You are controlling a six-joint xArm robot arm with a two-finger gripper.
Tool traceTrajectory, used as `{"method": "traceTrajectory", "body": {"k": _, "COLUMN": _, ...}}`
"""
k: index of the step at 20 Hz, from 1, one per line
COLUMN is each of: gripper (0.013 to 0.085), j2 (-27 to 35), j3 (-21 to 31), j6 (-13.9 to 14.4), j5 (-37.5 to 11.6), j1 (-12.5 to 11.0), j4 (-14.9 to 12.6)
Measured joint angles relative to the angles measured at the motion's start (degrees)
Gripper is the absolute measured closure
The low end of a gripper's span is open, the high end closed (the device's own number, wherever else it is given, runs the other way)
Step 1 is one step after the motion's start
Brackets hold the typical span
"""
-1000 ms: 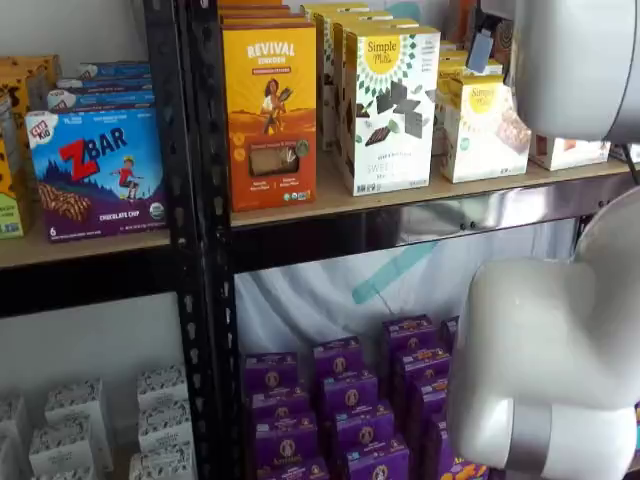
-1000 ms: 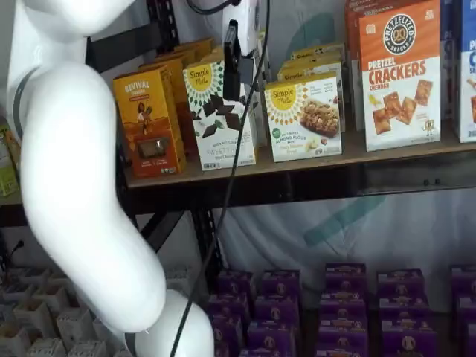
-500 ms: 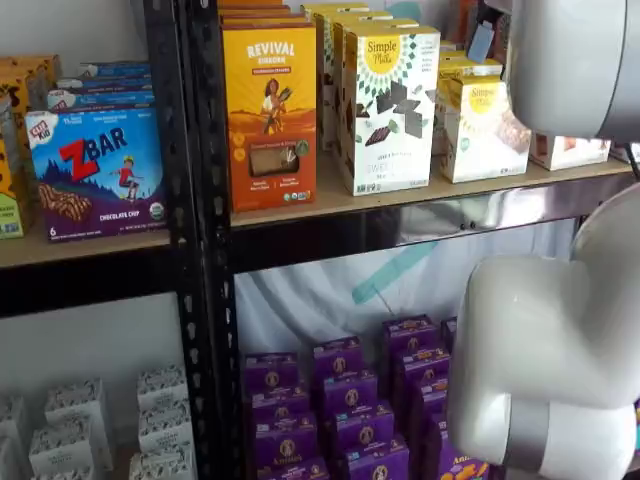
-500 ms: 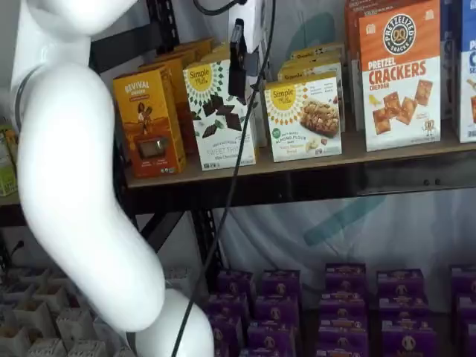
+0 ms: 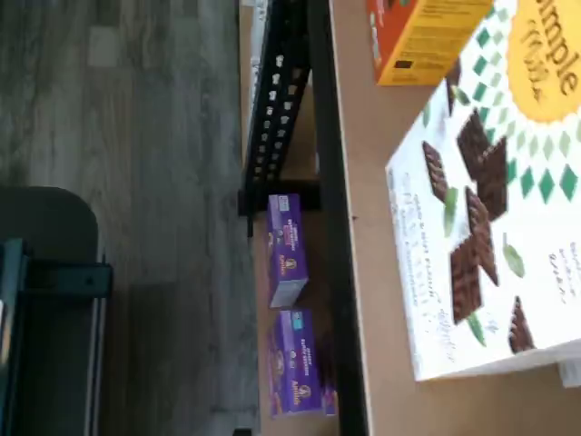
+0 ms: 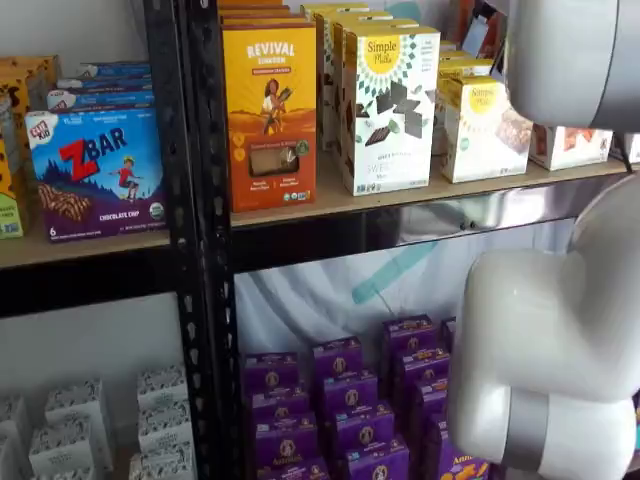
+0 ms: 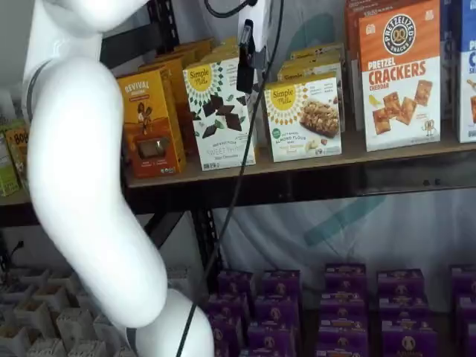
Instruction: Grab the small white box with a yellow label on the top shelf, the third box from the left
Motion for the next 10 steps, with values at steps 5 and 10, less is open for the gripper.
{"method": "traceTrajectory", "body": {"k": 5, "gripper": 0.0130, "j2": 0.54, "j3": 1.31, "j6": -0.70, "j5": -3.63, "j1": 0.15, "j4": -0.04}}
{"method": "traceTrajectory", "body": {"k": 10, "gripper": 0.0130, "j2": 1.65, "j3": 1.72, "j6": -0.83, "j5": -5.76, "j1": 1.24, "j4": -1.29}}
